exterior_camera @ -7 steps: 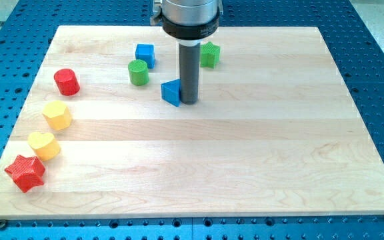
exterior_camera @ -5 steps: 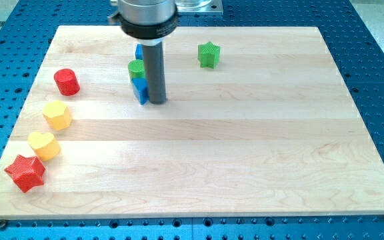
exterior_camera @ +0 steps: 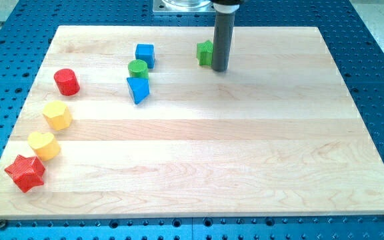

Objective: Place the green star above the cube

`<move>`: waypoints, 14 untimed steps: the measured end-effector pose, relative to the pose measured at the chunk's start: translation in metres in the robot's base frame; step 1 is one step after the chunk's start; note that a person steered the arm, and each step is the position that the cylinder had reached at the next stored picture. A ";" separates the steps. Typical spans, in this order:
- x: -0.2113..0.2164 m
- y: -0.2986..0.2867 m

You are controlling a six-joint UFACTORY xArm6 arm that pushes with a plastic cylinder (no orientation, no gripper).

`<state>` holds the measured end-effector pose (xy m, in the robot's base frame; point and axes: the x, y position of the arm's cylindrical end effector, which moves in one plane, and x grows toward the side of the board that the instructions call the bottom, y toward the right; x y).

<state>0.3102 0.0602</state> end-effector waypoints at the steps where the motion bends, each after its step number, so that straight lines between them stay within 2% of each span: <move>1: -0.031 0.000; 2: -0.048 -0.016; 3: -0.019 -0.022; 5: -0.037 -0.085; 7: -0.048 -0.115; 8: -0.050 -0.105; 9: -0.019 -0.031; 10: 0.058 0.026; 11: 0.093 0.040; 14: 0.121 0.041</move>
